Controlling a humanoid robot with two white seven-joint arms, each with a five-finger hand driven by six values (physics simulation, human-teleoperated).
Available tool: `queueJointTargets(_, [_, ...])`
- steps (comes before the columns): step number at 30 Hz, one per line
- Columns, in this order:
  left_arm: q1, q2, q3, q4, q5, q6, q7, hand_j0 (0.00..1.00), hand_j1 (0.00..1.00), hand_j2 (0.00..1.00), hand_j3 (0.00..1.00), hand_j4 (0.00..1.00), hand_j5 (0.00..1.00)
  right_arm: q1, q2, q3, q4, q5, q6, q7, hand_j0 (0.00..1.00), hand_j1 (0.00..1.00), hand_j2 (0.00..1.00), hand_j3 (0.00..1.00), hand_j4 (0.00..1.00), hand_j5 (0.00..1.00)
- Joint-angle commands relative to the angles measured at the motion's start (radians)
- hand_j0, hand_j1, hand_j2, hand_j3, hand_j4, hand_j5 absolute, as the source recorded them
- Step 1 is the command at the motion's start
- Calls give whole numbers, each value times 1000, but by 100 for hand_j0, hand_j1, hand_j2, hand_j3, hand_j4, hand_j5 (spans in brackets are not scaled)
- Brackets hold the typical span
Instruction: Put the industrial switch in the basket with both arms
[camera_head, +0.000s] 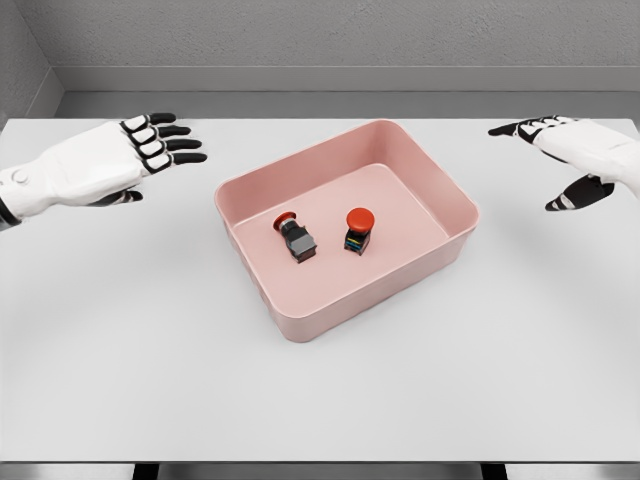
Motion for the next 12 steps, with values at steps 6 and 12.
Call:
queueJointTargets(6, [32, 155, 9, -26, 18, -2, -1, 100, 100, 100, 100, 100, 100, 0, -1, 0, 0, -1, 0, 0, 100, 100, 100, 100, 100, 100])
queueJointTargets(12, [40, 152, 9, -16, 17, -2, -1, 100, 100, 100, 100, 100, 100, 0, -3, 0, 1, -1, 0, 0, 100, 100, 100, 100, 100, 100])
